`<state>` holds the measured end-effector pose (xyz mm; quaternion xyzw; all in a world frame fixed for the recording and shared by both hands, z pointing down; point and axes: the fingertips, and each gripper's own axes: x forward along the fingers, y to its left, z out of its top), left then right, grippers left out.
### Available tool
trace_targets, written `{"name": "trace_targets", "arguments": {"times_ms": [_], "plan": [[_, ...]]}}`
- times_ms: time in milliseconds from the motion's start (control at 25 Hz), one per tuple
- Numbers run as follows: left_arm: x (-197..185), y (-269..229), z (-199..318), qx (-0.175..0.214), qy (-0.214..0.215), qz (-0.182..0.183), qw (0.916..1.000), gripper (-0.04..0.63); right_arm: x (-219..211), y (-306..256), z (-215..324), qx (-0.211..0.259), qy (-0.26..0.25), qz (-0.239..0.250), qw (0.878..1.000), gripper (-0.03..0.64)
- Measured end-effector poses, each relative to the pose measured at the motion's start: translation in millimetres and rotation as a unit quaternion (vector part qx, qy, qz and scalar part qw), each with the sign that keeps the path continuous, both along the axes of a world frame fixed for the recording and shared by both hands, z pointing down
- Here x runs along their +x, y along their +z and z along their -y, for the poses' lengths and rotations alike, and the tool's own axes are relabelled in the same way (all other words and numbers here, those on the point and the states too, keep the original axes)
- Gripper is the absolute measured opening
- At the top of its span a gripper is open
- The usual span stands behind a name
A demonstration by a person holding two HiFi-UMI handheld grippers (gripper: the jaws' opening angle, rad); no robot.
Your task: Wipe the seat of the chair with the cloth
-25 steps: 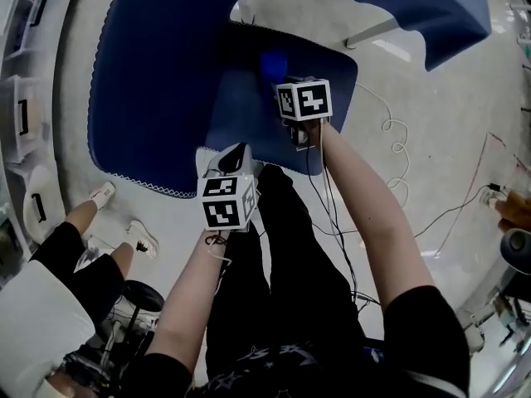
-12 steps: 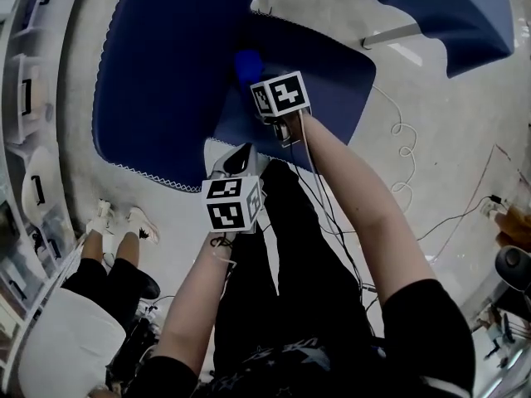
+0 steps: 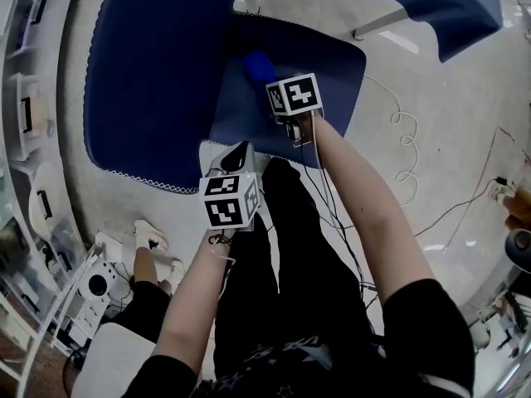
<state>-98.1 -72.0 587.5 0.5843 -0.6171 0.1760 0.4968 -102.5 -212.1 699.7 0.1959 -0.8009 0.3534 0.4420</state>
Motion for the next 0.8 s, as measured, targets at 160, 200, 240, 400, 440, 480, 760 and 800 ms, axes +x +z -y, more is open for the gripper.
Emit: {"name": "trace_targets", "arguments": {"times_ms": [160,200,240,400,440,480,760,800], "plan": [[3.4,-6.7,3.8,-0.001,0.027,0.005,0.9996,0.02,35.1,-1.9,9.4,0.013,0.027,-0.02,0.999,0.103],[5.7,-8.0,4.7,-0.001,0.035,0.005,0.9994,0.021,45.1,-1.5,10.9,0.014,0.037,-0.024,0.999,0.103],[8.6,-8.7,6.2,-0.001,0.044,0.006,0.999,0.02,55.0,-0.9,12.8,0.014,0.048,-0.027,0.998,0.103],[24.1,-7.0,13.7,0.0,0.083,0.016,0.9964,0.02,89.5,-0.5,23.3,0.013,0.091,-0.024,0.995,0.104],[27.7,-6.5,14.5,0.0,0.091,0.018,0.9956,0.02,98.1,-0.9,25.1,0.014,0.102,-0.024,0.994,0.104],[31.0,-6.3,14.4,0.0,0.099,0.019,0.9949,0.02,106.8,-1.4,26.0,0.015,0.114,-0.025,0.993,0.104],[55.0,-2.9,11.9,-0.006,0.136,0.014,0.9906,0.02,164.1,-3.6,25.5,0.02,0.184,-0.026,0.982,0.106],[58.8,-2.2,12.3,-0.007,0.14,0.012,0.9901,0.02,172.8,-3.8,25.4,0.021,0.194,-0.027,0.98,0.107]]}}
